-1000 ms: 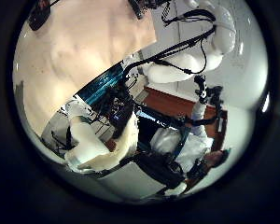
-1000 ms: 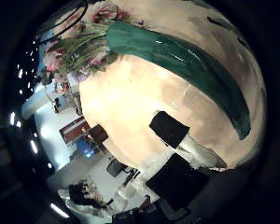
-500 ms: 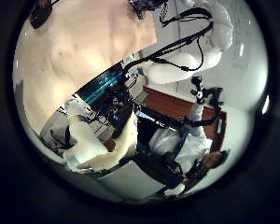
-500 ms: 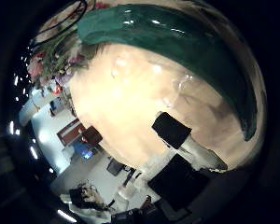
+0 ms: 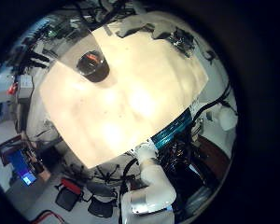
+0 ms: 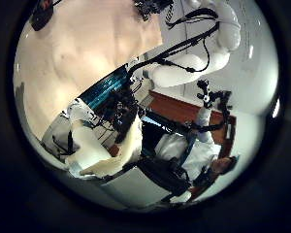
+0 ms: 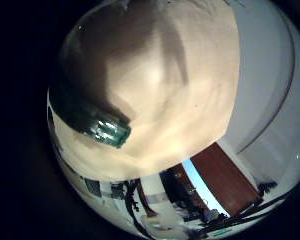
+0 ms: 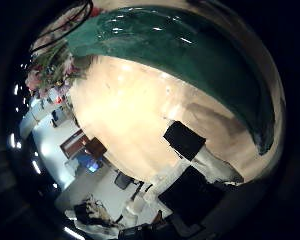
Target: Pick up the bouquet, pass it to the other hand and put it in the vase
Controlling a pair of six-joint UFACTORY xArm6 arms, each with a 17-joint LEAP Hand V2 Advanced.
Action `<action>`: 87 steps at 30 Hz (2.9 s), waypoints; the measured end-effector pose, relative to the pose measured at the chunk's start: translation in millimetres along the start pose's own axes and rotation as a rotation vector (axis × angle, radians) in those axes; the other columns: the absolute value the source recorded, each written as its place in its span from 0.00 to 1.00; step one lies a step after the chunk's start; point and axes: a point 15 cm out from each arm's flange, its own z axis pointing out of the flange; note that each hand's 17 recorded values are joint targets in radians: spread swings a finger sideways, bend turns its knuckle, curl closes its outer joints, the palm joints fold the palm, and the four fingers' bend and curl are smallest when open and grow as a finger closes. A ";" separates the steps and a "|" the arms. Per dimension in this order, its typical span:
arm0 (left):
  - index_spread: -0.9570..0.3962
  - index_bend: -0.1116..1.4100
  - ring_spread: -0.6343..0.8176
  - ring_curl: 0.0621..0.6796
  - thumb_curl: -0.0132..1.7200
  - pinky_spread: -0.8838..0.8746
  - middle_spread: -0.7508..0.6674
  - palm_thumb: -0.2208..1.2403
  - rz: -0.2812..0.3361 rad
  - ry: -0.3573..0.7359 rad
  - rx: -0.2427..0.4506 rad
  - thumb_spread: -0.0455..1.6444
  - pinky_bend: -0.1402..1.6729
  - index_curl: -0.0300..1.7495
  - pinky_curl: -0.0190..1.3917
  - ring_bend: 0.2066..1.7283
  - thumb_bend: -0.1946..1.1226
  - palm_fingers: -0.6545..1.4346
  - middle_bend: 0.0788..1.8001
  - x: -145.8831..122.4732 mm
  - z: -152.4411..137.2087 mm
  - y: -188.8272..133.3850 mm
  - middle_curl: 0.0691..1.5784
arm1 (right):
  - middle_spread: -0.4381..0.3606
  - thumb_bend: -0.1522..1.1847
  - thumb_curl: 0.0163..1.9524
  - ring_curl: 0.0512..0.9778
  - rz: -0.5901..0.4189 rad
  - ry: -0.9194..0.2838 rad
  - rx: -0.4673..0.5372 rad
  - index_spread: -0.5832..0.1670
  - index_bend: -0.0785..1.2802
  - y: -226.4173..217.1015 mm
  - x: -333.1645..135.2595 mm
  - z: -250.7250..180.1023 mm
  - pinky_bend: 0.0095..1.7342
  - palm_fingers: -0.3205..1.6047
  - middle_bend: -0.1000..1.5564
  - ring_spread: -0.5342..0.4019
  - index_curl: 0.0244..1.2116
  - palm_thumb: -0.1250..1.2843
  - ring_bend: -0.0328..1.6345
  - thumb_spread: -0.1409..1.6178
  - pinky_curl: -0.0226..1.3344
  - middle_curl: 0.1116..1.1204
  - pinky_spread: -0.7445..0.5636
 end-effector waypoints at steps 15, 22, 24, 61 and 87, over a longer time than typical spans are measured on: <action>0.68 0.20 0.84 0.23 0.18 0.88 0.78 0.36 -0.006 0.006 -0.001 0.69 0.25 0.25 0.12 0.12 0.13 0.39 0.06 -0.2 1.2 -1.8 0.14 | 0.36 0.11 0.21 0.41 -0.019 0.132 0.017 0.38 0.23 -6.4 7.5 5.5 0.55 0.62 0.45 0.29 0.29 0.63 0.73 0.68 0.17 0.46 0.31; 0.69 0.20 0.84 0.23 0.18 0.88 0.78 0.36 -0.006 0.004 0.003 0.69 0.25 0.25 0.12 0.12 0.13 0.39 0.06 -0.1 -0.8 -1.3 0.14 | 0.24 0.11 0.24 0.51 -0.035 0.131 0.095 0.19 0.52 -14.1 2.3 -15.6 0.72 0.78 0.60 0.28 0.49 0.74 0.77 0.65 0.29 0.64 0.30; 0.69 0.20 0.84 0.23 0.18 0.88 0.78 0.36 -0.010 0.002 0.005 0.69 0.25 0.25 0.12 0.12 0.13 0.39 0.06 -0.9 -1.5 -1.1 0.14 | 0.24 0.12 0.25 0.53 -0.039 0.127 0.131 0.19 0.63 -12.2 0.8 -31.7 0.76 0.80 0.65 0.28 0.55 0.77 0.78 0.64 0.32 0.69 0.32; 0.74 0.18 0.79 0.24 0.19 0.83 0.72 0.38 -0.039 0.410 0.476 0.69 0.27 0.23 0.12 0.15 0.13 0.43 0.07 -21.0 -119.2 -24.9 0.17 | 0.39 0.14 0.48 0.71 -0.769 -0.902 0.482 0.45 0.89 305.8 -97.7 -327.1 0.78 0.75 0.89 0.36 0.76 0.92 0.88 0.60 0.54 0.68 0.43; 0.85 0.17 0.83 0.27 0.19 0.85 0.85 0.33 -0.034 0.899 0.913 0.62 0.35 0.18 0.14 0.24 0.13 0.33 0.07 37.8 -178.4 -66.4 0.17 | 0.42 0.11 0.55 0.71 -1.157 -1.012 0.430 0.48 0.91 413.2 -212.6 -231.2 0.73 0.76 0.91 0.37 0.74 0.91 0.89 0.58 0.65 0.62 0.43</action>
